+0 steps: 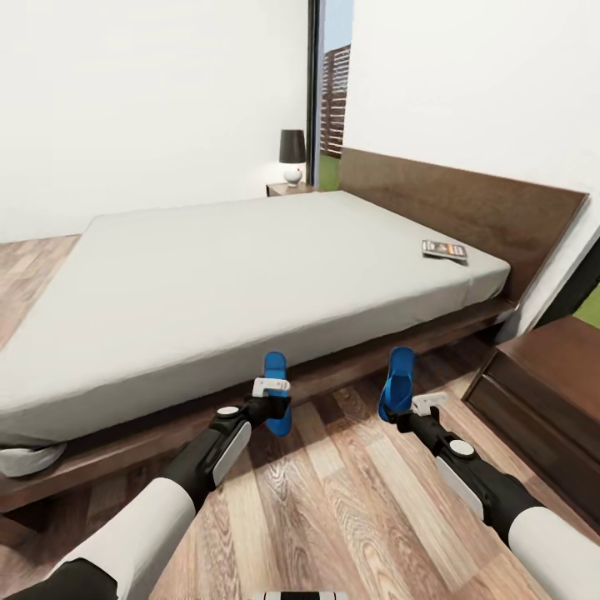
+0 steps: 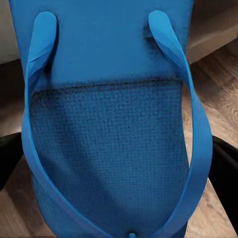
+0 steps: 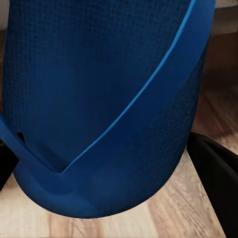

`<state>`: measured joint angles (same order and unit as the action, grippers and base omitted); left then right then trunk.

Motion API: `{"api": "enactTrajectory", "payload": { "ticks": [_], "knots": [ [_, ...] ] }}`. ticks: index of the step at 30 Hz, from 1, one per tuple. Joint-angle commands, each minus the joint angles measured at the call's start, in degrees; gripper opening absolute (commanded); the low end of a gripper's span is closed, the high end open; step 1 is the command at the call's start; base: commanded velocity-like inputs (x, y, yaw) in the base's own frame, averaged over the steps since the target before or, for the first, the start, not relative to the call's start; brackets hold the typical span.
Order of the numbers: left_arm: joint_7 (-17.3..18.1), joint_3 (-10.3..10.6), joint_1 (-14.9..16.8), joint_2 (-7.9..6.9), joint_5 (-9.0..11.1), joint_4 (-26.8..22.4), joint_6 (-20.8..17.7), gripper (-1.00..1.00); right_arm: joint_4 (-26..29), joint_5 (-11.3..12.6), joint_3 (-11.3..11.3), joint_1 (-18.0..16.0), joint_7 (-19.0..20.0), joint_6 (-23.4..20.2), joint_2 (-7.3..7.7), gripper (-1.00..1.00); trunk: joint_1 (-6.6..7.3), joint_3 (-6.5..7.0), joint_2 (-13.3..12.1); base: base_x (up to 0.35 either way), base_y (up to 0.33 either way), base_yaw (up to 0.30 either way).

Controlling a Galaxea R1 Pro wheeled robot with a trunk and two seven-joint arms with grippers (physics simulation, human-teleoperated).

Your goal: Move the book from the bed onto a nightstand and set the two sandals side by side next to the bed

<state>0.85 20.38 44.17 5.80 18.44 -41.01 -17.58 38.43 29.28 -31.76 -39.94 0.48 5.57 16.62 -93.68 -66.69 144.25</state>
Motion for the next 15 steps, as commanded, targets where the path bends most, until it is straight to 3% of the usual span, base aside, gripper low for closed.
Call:
{"api": "enactTrajectory", "payload": {
  "ticks": [1,15],
  "knots": [
    [0.03,0.04,0.04,0.0,0.28,-0.03,-0.26,-1.0,-0.02,0.61,-0.32,-0.05,0.05,0.32,0.08,-1.0,0.01,-0.07,0.02,0.0,-0.027,0.259],
    [0.03,0.02,0.04,0.0,0.28,-0.03,-0.26,-1.0,-0.02,0.61,-0.32,-0.05,0.05,0.32,0.08,-1.0,0.01,-0.37,0.02,0.0,-0.002,0.259]
  ]
}}
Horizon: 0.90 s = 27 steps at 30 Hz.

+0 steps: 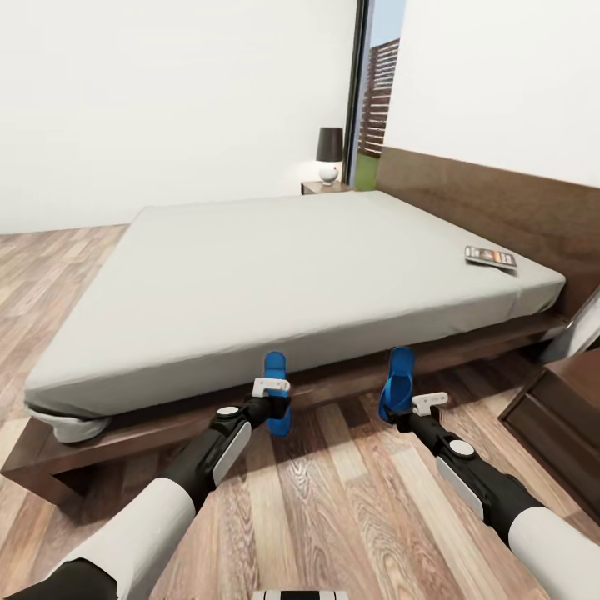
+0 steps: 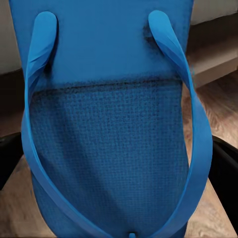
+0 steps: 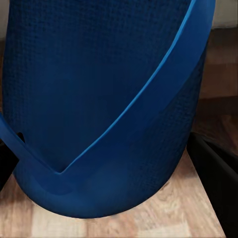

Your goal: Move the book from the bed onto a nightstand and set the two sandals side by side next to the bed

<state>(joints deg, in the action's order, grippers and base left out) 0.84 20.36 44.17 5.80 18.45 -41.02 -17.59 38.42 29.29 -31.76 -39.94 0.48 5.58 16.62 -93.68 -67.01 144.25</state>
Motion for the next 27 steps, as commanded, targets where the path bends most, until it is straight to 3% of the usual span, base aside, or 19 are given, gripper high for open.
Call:
{"api": "enactTrajectory", "payload": {
  "ticks": [1,17,27],
  "knots": [
    [0.03,0.03,0.04,0.0,0.27,-0.03,-0.25,-1.0,-0.01,0.6,-0.32,-0.05,0.05,0.31,0.08,-1.0,0.01,-0.07,0.02,0.0,0.0,0.259],
    [-0.14,0.03,0.04,-0.08,0.37,0.0,-0.17,-1.0,-0.01,0.6,-0.32,-0.05,0.09,0.37,0.08,-1.0,0.01,-0.4,0.02,0.133,-0.14,0.252],
    [-0.58,-0.05,-0.38,-0.03,0.47,-0.58,-0.1,-1.0,-0.08,0.7,-0.32,-0.05,0.24,0.74,0.07,-1.0,0.01,-0.41,0.02,0.004,-0.003,0.008]
  ]
}}
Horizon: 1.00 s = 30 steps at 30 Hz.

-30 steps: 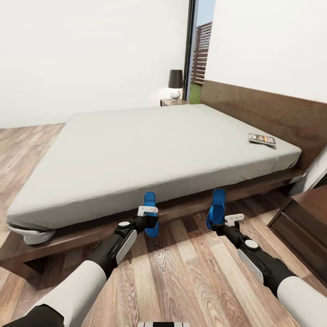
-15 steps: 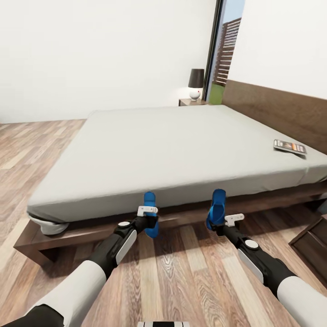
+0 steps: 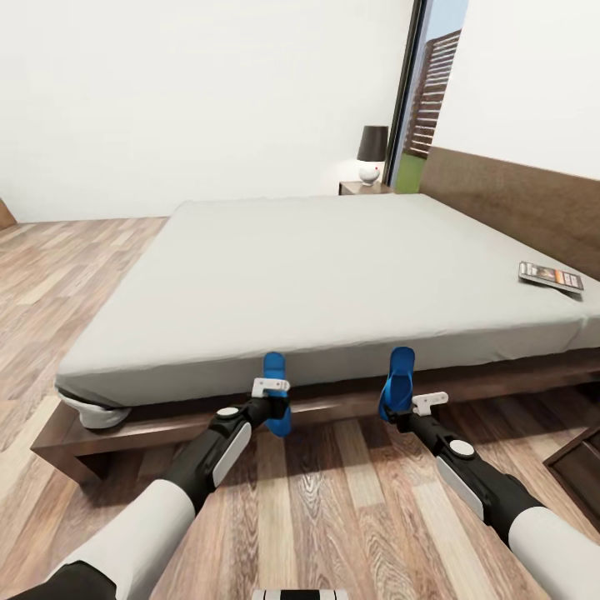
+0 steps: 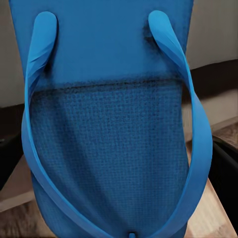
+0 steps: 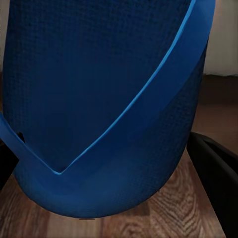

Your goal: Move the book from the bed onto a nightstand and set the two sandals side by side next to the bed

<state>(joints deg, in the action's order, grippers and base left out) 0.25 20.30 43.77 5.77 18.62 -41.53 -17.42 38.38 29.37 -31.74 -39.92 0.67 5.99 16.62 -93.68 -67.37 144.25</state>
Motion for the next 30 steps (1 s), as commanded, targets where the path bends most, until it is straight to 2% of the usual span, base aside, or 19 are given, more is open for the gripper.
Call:
{"api": "enactTrajectory", "payload": {
  "ticks": [1,10,14,15,17,21,24,30],
  "knots": [
    [-0.01,0.01,-0.06,-0.03,0.29,-0.08,-0.29,-1.0,-0.05,0.64,-0.34,-0.07,0.06,0.43,0.07,-1.0,0.01,-0.05,0.02,0.0,0.0,0.005],
    [-0.06,-0.1,-0.78,-0.1,0.28,-0.13,-0.33,-1.0,-0.07,0.62,-0.34,-0.07,-0.07,0.11,0.04,-1.0,0.01,-0.05,0.02,0.0,0.0,0.201],
    [-1.53,-0.25,-1.35,-0.21,0.28,-0.28,-0.33,-1.0,-0.12,0.68,-0.39,-0.07,-0.05,0.08,0.02,-1.0,0.01,-0.05,0.02,0.0,0.0,0.245],
    [-2.84,-0.32,-1.52,-0.76,0.28,-0.36,-0.3,-1.0,-0.1,0.68,-0.39,-0.07,0.01,0.07,0.02,-1.0,0.01,-0.05,0.02,0.0,0.0,0.245],
    [-3.2,-0.34,-1.64,-1.24,0.28,-0.44,-0.32,-1.0,-0.08,0.69,-0.4,-0.07,0.03,0.11,0.0,-1.0,0.01,-0.05,0.02,0.0,0.0,0.244],
    [-3.23,-0.35,-2.73,-1.56,0.58,-1.07,-0.42,-1.0,0.13,0.45,-0.33,-0.07,0.2,0.44,0.07,-1.0,0.01,-0.05,0.02,0.0,0.0,0.12],
    [-3.18,-0.42,-3.53,-1.95,0.88,-1.6,-1.52,-1.0,-0.3,0.67,-1.21,0.03,0.58,0.38,0.07,-1.0,0.01,-0.05,0.02,0.0,0.0,0.007],
    [-3.25,-0.35,-6.68,-2.42,1.15,-1.32,-3.92,-1.0,-1.5,0.53,-2.05,4.53,0.78,0.69,0.14,-1.0,0.01,-0.05,0.02,0.0,0.0,0.001]
  ]
}}
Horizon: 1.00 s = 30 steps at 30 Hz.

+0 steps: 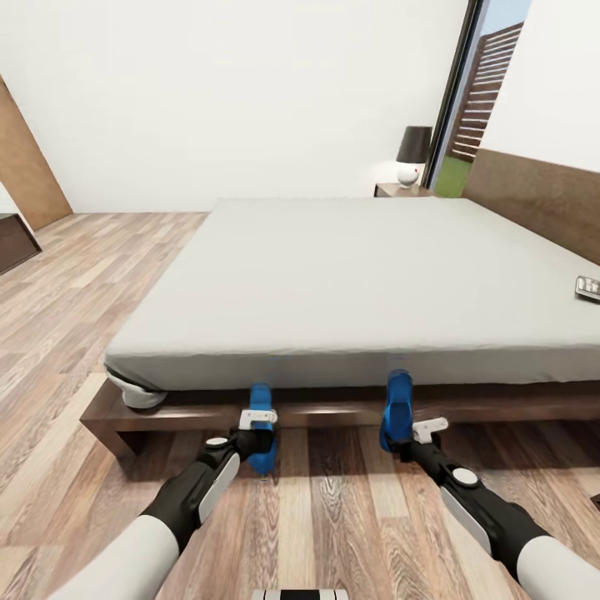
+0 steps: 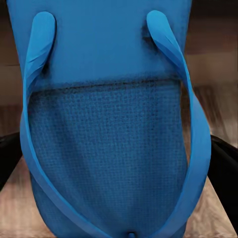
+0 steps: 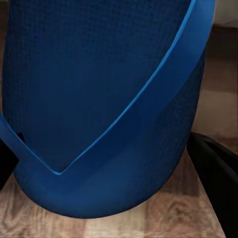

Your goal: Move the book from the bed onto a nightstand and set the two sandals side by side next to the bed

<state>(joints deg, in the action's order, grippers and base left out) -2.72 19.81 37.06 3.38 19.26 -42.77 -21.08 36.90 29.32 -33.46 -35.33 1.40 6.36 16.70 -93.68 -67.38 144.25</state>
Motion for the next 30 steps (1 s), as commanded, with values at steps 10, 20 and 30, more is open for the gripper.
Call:
{"api": "enactTrajectory", "payload": {
  "ticks": [10,20,30],
  "knots": [
    [-2.91,0.01,-1.1,0.94,0.6,9.29,-2.67,-1.0,-12.56,0.75,-0.22,2.81,0.3,-1.16,-2.0,-1.0,0.02,-0.04,0.02,0.0,0.0,0.0],
    [-3.13,-0.19,2.26,2.63,0.75,12.05,-16.06,-1.0,-16.03,0.62,-0.04,1.04,-1.45,-16.65,-6.2,-1.0,0.02,-0.04,0.02,0.0,0.0,0.0],
    [-8.69,-2.33,3.63,2.56,1.5,10.45,-19.42,-1.0,-15.26,0.57,0.36,0.17,-1.68,-19.99,-6.42,-1.0,-0.06,-0.7,0.06,0.0,0.0,0.0]
  ]
}}
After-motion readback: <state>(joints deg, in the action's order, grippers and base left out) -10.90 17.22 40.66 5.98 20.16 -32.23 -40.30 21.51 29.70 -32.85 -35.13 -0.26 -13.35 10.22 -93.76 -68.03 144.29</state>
